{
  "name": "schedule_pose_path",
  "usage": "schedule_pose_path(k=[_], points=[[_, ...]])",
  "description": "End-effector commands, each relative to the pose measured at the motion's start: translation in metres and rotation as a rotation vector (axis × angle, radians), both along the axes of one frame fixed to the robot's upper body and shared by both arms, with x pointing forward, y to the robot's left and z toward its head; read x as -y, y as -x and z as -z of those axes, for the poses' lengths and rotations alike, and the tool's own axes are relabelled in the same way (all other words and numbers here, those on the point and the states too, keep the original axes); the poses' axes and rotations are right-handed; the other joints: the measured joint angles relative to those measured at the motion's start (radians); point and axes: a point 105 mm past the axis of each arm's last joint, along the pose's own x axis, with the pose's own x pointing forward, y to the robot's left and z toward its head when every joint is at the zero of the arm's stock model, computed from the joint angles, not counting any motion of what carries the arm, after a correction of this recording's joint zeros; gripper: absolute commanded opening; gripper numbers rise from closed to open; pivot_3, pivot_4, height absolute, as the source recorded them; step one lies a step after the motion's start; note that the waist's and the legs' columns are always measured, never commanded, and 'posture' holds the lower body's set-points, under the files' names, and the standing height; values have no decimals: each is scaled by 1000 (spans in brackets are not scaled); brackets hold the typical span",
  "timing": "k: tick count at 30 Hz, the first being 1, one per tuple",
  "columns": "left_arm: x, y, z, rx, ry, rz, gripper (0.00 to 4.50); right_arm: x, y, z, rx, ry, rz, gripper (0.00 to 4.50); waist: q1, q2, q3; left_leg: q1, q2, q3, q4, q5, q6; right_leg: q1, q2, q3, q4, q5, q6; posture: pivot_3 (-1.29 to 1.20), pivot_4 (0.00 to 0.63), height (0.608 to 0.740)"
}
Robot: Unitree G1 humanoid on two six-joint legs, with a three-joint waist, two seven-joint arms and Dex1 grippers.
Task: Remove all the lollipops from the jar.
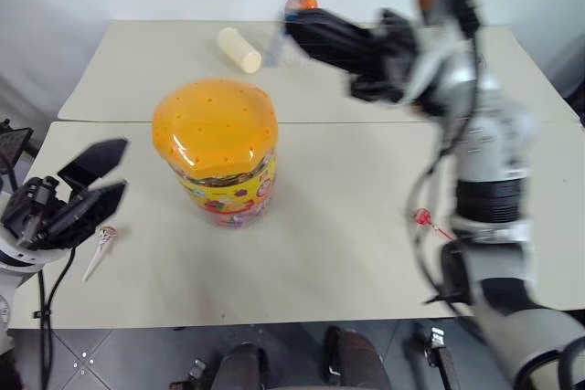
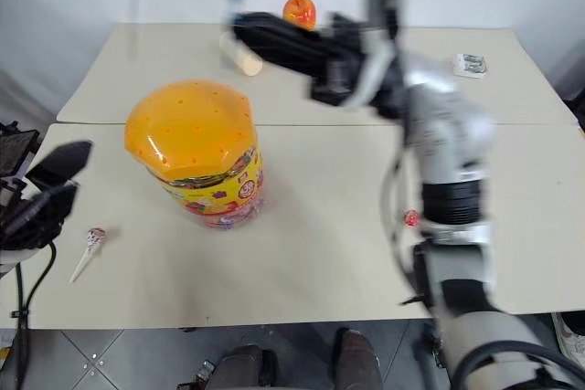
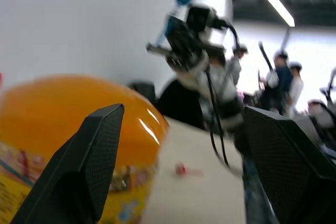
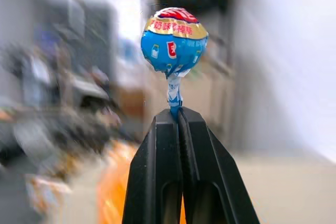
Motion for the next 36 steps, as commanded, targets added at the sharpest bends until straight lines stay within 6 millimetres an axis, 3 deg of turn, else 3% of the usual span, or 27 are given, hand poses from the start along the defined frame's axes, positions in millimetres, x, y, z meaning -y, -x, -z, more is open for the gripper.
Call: schedule_pose_path(k=[1, 2, 6, 9, 14, 16, 20, 24, 27, 29, 34, 36], points=[[13, 9, 7, -14, -87, 98, 3803, 35, 5, 22, -23, 193, 74, 32, -2, 1, 1, 0, 0, 1, -1, 0, 0, 0, 0, 0, -2, 0, 0, 0, 150, 740], [14, 10, 8, -21, -96, 109, 3803, 46, 5, 31, -32, 253, 104, 32, -3, 1, 1, 0, 1, 3, -2, 0, 0, 0, 0, 0, -4, 0, 0, 0, 150, 740], [19, 11, 33, -68, -283, 181, 3803, 126, 19, 94, -268, 539, 296, 32, -2, 2, 1, 0, 3, 6, -2, 0, 0, -1, 2, 0, -6, 0, 0, 0, 150, 740], [17, 6, 38, -76, -292, 186, 3803, 169, 27, 140, -390, 689, 436, 32, -1, 2, 1, 0, 3, 8, -1, 0, 0, 0, 2, 0, -6, 0, 0, 0, 150, 740], [17, -4, 36, -62, -247, 178, 3803, 218, 24, 196, -427, 860, 685, 32, -2, 4, 2, 0, 4, 11, 3, 0, 0, 0, 2, 1, -6, 0, 0, 0, 150, 740], [17, -5, 38, -68, -256, 180, 3803, 226, 25, 207, -436, 875, 723, 32, -4, 4, 1, 1, 5, 12, 3, 0, 0, 0, 2, 2, -5, 0, 0, 0, 150, 740], [15, -6, 40, -69, -261, 181, 3803, 229, 28, 215, -484, 832, 743, 32, -2, 4, 1, 1, 5, 11, 3, 0, 0, 0, 2, 1, -4, 0, 0, 0, 150, 740], [14, -7, 41, -61, -292, 170, 3803, 220, 36, 197, -360, 690, 674, 952, 6, 4, 1, 1, 5, 11, 3, 0, 0, 0, 2, 1, -4, 0, 0, 0, 150, 740], [11, -8, 45, -80, -305, 151, 3803, 220, 31, 185, -226, 710, 709, 1939, 14, 5, 1, 1, 5, 11, 3, 0, 0, 0, 2, 2, -5, 0, 0, 0, 150, 740], [7, -14, 49, -88, -302, 104, 3803, 204, 25, 166, -110, 605, 676, 2672, 19, 5, 1, 1, 5, 12, 4, 0, 0, 0, 2, 2, -5, 0, 0, 0, 150, 740], [-11, -42, 65, -133, -331, -144, 3803, 137, 17, 117, 110, 250, 503, 4352, 19, 5, 1, 2, 8, 12, 4, 0, -1, 0, 5, 3, -5, 0, -1, 0, 150, 740], [-20, -55, 78, -161, -403, -259, 3803, 114, 15, 113, 103, 169, 454, 4437, 20, 5, 1, 2, 7, 11, 4, 0, -1, 0, 5, 3, -5, 0, -1, 0, 150, 740]])
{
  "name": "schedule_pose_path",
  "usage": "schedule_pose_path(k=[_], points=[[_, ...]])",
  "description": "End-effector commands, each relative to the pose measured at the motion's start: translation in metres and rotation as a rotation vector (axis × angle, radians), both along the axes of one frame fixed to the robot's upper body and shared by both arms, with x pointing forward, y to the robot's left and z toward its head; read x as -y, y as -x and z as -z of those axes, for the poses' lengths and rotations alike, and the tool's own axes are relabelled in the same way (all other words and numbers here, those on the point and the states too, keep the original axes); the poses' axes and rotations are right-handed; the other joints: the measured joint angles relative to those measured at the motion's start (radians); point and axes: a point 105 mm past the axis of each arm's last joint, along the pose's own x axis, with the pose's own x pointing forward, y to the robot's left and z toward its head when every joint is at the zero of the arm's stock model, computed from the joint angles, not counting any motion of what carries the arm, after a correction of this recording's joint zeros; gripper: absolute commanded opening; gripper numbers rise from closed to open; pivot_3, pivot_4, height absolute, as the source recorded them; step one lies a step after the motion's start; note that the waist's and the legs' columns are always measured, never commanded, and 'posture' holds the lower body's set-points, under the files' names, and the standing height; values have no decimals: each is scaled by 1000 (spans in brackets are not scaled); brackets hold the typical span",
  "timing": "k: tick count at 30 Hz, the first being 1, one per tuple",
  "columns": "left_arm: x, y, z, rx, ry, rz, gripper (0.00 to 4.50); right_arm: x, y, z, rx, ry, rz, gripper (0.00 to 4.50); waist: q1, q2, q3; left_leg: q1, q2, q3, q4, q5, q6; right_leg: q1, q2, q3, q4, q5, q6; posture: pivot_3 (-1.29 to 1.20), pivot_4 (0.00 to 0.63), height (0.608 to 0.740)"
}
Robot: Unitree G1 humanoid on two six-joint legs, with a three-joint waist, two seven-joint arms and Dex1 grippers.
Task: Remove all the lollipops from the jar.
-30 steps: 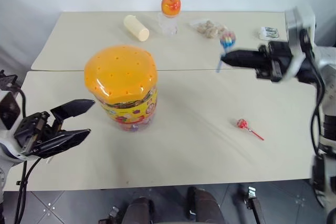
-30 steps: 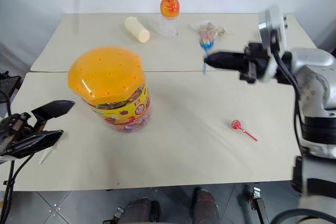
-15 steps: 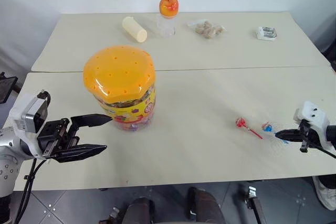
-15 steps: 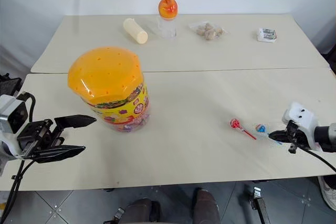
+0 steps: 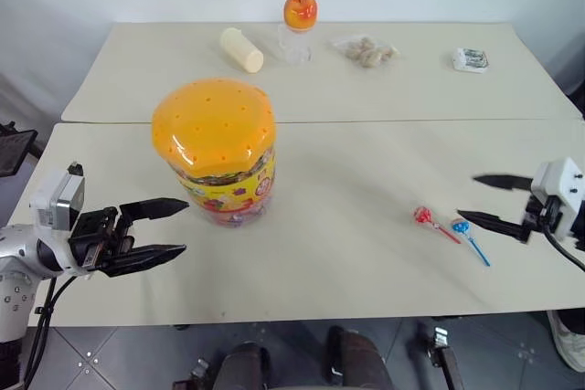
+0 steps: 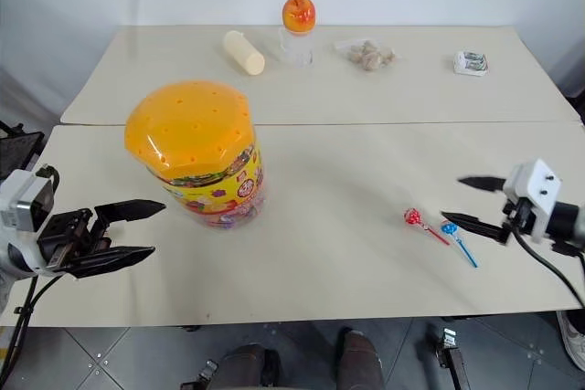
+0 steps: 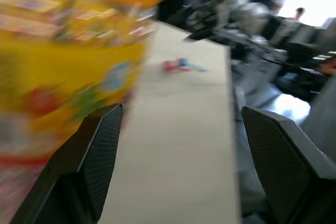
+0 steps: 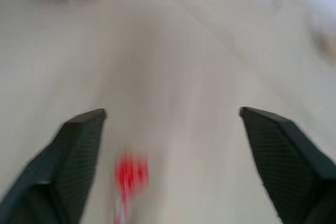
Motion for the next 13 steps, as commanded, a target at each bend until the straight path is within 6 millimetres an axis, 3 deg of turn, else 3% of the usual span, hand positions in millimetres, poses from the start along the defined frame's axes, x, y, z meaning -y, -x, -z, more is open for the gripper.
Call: schedule_pose_path(k=[1, 3, 6, 9, 13], points=[[-18, -24, 18, 5, -152, -220, 3803, -43, 4, -13, 64, -86, -130, 4437, 3, 0, 0, 0, 0, 0, 0, 0, 0, 0, 0, 0, 0, 0, 0, 0, 150, 740], [-23, -34, 25, 51, -164, -331, 3803, -80, 8, 15, 10, -79, -258, 4437, 7, -2, -2, 0, 0, -2, 0, 0, 0, 0, 0, -1, 0, 0, 0, 0, 150, 740], [-23, -42, 32, 127, -168, -461, 3803, -114, 9, 46, -9, -69, -349, 4437, 5, -2, -2, -1, 0, -3, 0, -1, -1, 0, 0, -2, 0, 0, 0, 0, 150, 740], [-17, -34, 54, 81, -257, -470, 3803, -121, -11, 54, 27, -69, -277, 4437, -1, -2, -2, -2, -1, -3, 0, -1, -1, 0, 0, -2, 1, 0, 0, 0, 150, 740], [-16, -39, 50, 143, -263, -507, 3803, -121, -23, 56, 60, -87, -218, 4437, 1, -2, -2, -1, 0, -3, 0, -1, -1, 0, 1, -2, 1, 0, 0, 0, 150, 740]])
